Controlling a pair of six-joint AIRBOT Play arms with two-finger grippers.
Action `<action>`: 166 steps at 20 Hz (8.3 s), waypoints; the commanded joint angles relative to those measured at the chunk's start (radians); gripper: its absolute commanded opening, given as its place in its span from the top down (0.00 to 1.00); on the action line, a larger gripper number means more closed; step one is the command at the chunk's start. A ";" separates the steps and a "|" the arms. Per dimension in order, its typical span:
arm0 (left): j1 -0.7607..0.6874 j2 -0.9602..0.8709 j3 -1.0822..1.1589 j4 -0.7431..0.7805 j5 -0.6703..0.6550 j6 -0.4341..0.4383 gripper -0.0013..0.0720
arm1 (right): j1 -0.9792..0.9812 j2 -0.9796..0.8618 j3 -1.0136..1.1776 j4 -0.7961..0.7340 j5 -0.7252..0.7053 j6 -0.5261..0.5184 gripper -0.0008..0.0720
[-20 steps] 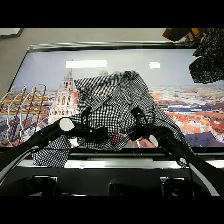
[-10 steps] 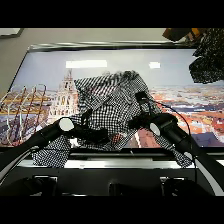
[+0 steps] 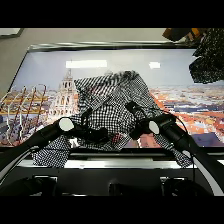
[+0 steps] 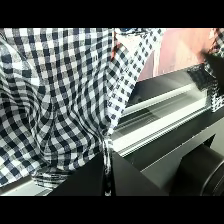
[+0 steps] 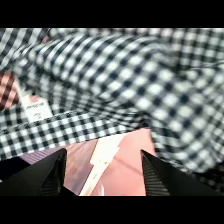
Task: Fold the clothes and pants, and hang the long-sleeved shirts on hangers.
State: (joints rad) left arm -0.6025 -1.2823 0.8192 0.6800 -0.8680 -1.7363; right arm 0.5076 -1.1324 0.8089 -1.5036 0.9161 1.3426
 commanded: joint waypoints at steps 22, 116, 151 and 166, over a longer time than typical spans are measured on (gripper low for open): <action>0.011 0.001 0.005 0.000 -0.053 0.000 0.95 | 0.001 -0.031 -0.002 -0.091 -0.200 0.312 0.95; -0.047 -0.315 0.549 0.386 0.199 0.724 0.22 | 0.001 0.464 -0.237 -0.109 0.437 1.556 0.95; -0.184 -0.657 0.848 0.235 0.476 0.876 0.95 | 0.001 0.481 -0.237 -0.118 0.449 1.547 0.94; 0.111 -0.358 1.262 0.349 0.172 0.520 0.95 | 0.000 -0.025 0.756 -0.551 0.364 1.130 0.95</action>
State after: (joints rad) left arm -0.5442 -1.7271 2.0724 1.0203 -0.6979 -1.1820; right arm 0.5076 -0.9867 1.2854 -1.9682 1.3010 2.5813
